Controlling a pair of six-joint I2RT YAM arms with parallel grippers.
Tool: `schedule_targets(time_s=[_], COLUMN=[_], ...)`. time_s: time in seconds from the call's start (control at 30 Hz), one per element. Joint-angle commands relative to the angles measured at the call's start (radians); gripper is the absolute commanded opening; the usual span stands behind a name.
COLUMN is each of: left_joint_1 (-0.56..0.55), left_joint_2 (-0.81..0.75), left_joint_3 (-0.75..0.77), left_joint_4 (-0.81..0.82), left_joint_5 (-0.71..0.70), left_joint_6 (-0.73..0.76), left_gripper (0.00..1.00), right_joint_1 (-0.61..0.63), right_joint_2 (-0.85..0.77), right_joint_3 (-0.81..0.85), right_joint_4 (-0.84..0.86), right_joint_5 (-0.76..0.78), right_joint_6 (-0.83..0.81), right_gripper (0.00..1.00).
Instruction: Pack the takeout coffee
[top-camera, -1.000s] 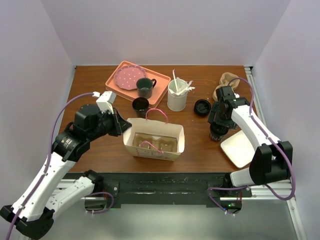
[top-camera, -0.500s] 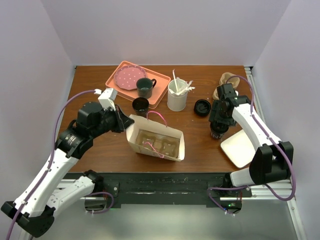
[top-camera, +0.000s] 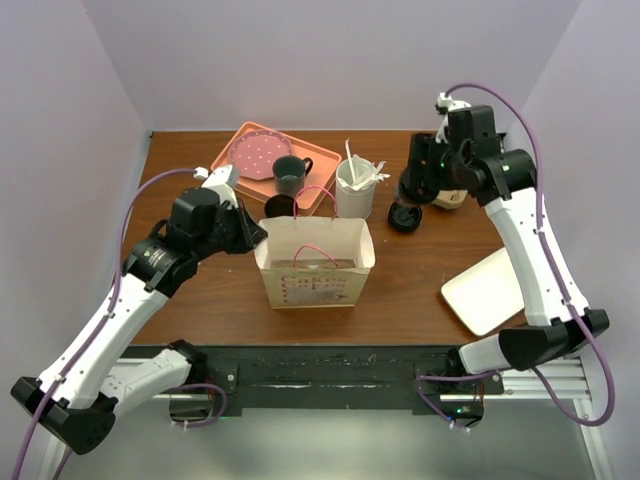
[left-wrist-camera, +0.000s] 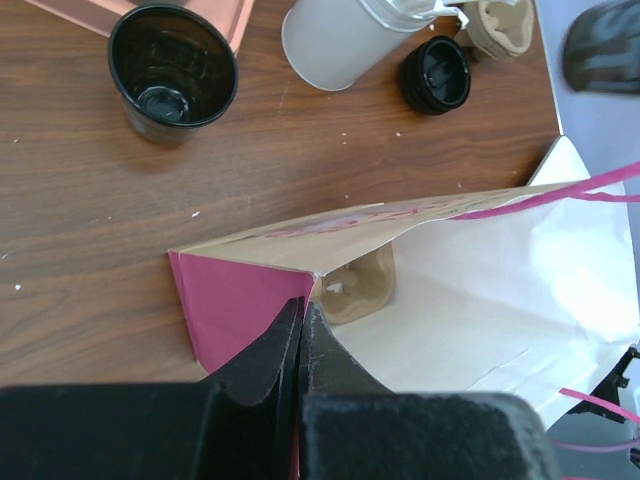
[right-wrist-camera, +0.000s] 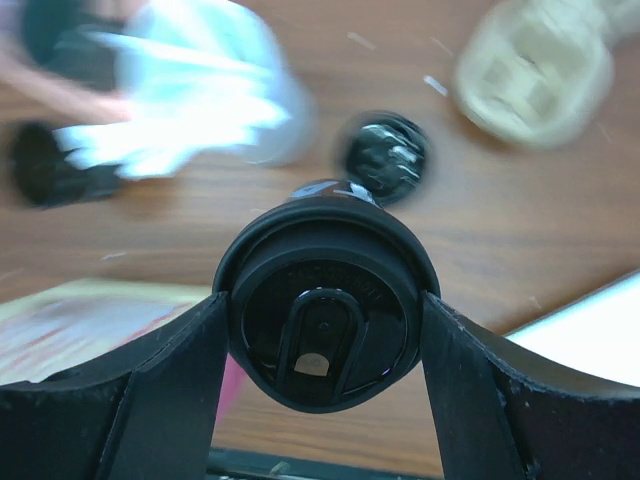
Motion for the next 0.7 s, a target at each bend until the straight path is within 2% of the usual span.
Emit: schedule_targets(time_s=[0.0,0.1,0.2,0.23,0.3,0.43,0.53,0.67], left_joint_1=[-0.001,-0.002,-0.002,-0.001,-0.002,-0.002,-0.002,-0.002], left_joint_2=[0.037,0.047,0.044,0.045,0.057,0.068,0.074,0.067], left_joint_3=[0.077,0.079,0.071,0.079,0.090,0.111,0.126,0.128], left_joint_4=[-0.034,-0.028,-0.009,-0.011,-0.017,-0.008,-0.012,-0.012], left_joint_5=[-0.033,-0.025,-0.019,-0.016,-0.011,0.010,0.019,0.032], left_joint_6=[0.014,0.019,0.036,0.040,0.043,0.046,0.048,0.043], left_gripper=[0.00,0.00,0.00,0.00,0.00,0.00,0.00,0.00], right_joint_1=[0.128,0.149,0.151,0.152,0.166,0.180,0.192,0.230], right_joint_2=[-0.050,-0.081,-0.136,-0.149,-0.202,-0.268,-0.290,-0.288], right_joint_3=[0.200,0.269,0.284,0.263,0.213,0.093,0.053,0.041], right_joint_4=[-0.071,-0.066,-0.011,0.030,0.081,0.127,0.151,0.119], right_joint_5=[-0.117,-0.169,-0.310,-0.417,-0.506,-0.545,-0.612,-0.602], right_joint_6=[-0.045,-0.022,-0.011,-0.016,-0.023,-0.054,-0.056,-0.091], right_gripper=[0.46,0.45,0.45,0.45,0.44,0.43,0.44,0.44])
